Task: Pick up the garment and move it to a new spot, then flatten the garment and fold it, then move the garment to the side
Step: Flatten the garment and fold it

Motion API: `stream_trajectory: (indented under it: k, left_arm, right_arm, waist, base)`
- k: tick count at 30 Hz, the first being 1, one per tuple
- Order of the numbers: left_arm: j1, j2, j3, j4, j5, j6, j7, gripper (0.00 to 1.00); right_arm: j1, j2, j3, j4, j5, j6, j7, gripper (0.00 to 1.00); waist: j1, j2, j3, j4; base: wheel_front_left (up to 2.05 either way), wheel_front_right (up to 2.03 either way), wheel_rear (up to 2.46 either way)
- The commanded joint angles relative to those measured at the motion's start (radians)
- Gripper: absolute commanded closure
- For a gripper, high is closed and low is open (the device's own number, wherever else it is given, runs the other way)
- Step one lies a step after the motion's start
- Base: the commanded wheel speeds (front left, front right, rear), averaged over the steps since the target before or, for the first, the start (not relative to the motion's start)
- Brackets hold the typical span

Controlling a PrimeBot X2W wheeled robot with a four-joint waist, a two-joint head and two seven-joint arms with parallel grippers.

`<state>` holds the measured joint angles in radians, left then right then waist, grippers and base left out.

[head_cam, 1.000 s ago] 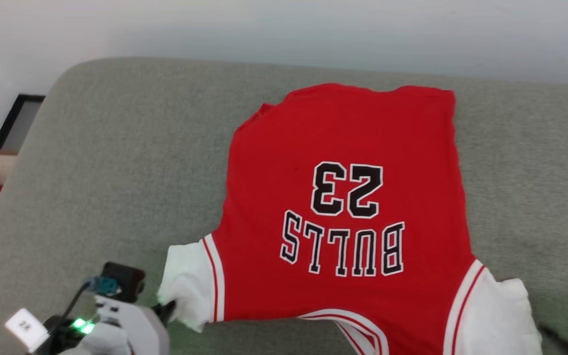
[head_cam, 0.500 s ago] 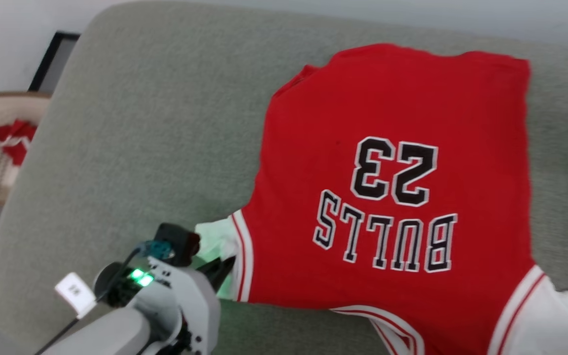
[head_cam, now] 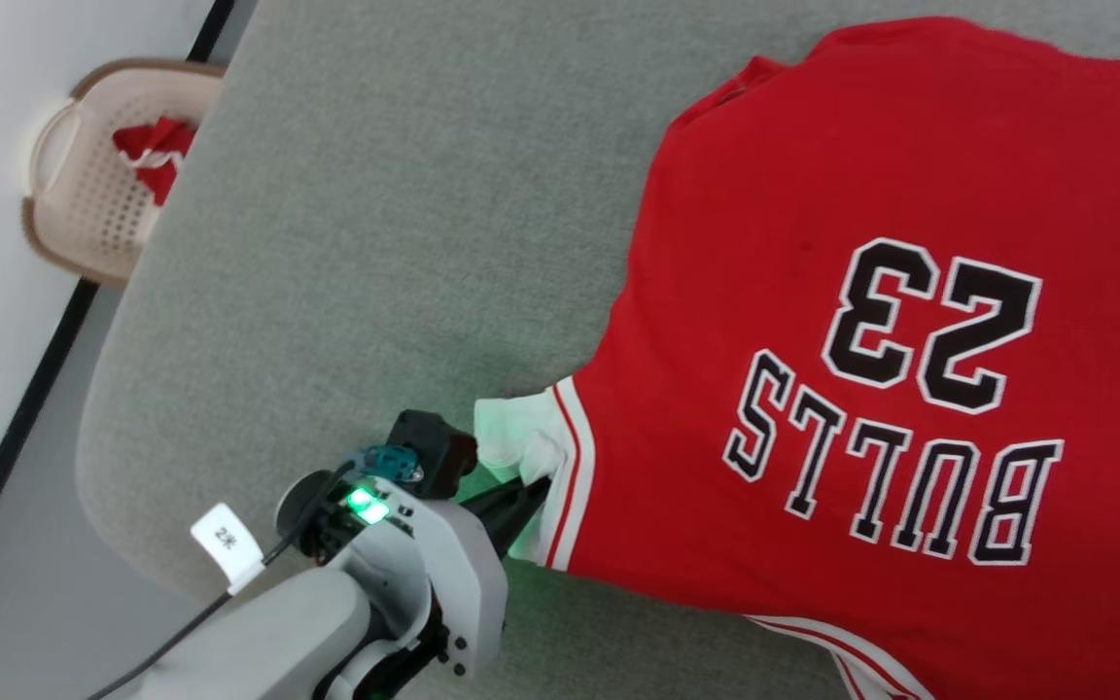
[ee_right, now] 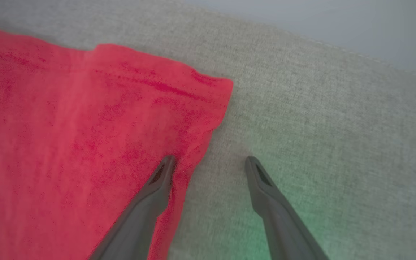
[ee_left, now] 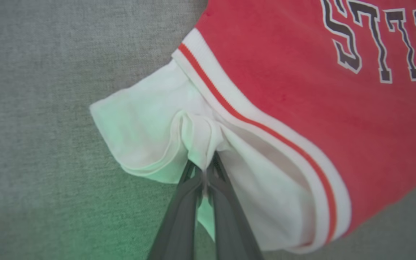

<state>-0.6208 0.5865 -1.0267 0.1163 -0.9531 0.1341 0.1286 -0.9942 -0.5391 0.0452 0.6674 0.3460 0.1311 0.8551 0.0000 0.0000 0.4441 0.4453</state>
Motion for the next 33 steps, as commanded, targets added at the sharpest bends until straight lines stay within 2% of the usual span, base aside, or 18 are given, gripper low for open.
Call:
stream_trajectory:
  k: [1, 6, 7, 8, 15, 21, 27, 33]
  left_arm:
    - [-0.006, -0.007, -0.006, 0.019, 0.002, -0.005, -0.001, 1.0]
    - [-0.009, -0.026, -0.01, 0.061, -0.005, -0.024, -0.011, 1.0]
    - [-0.01, -0.028, -0.01, 0.069, -0.006, -0.028, -0.012, 1.0]
    - [-0.01, -0.029, -0.009, 0.078, -0.008, -0.03, -0.015, 1.0]
    - [-0.01, -0.029, -0.001, 0.137, -0.023, -0.049, -0.028, 1.0]
    - [0.007, 0.005, 0.018, 0.17, -0.039, -0.041, -0.037, 1.0]
    - [0.039, 0.053, 0.025, 0.17, -0.054, -0.03, -0.029, 1.0]
    - [0.07, 0.094, 0.033, 0.143, -0.073, -0.016, -0.021, 1.0]
  right_arm:
    - [-0.022, 0.007, -0.009, 0.039, -0.017, -0.001, 0.01, 0.0]
    - [-0.043, 0.029, -0.015, 0.183, -0.078, -0.001, 0.063, 0.0]
    - [-0.043, 0.031, 0.0, 0.199, -0.086, -0.001, 0.075, 0.53]
    - [-0.042, 0.032, 0.014, 0.209, -0.089, 0.0, 0.085, 1.0]
    - [-0.054, 0.013, 0.06, 0.224, -0.073, -0.001, 0.051, 1.0]
    - [0.008, 0.027, 0.167, 0.169, 0.019, 0.0, 0.056, 1.0]
    - [0.137, -0.014, 0.281, 0.01, 0.186, 0.0, 0.073, 1.0]
    - [0.336, -0.094, 0.319, -0.191, 0.343, -0.001, 0.053, 1.0]
  waist:
    - [0.0, 0.0, 0.047, 0.047]
    - [0.0, 0.0, 0.06, 0.059]
    - [0.0, 0.0, 0.061, 0.059]
    - [0.0, 0.0, 0.061, 0.059]
    - [0.0, 0.0, 0.048, 0.027]
    - [0.0, 0.0, -0.008, -0.039]
    - [0.0, 0.0, -0.079, -0.122]
    - [0.0, 0.0, -0.144, -0.191]
  base:
    - [0.0, 0.0, 0.0]
    - [0.0, 0.0, 0.0]
    - [0.0, 0.0, 0.0]
    - [0.0, 0.0, 0.0]
    - [0.0, 0.0, 0.0]
    - [0.0, 0.0, 0.0]
    - [0.0, 0.0, 0.0]
    - [0.0, 0.0, 0.0]
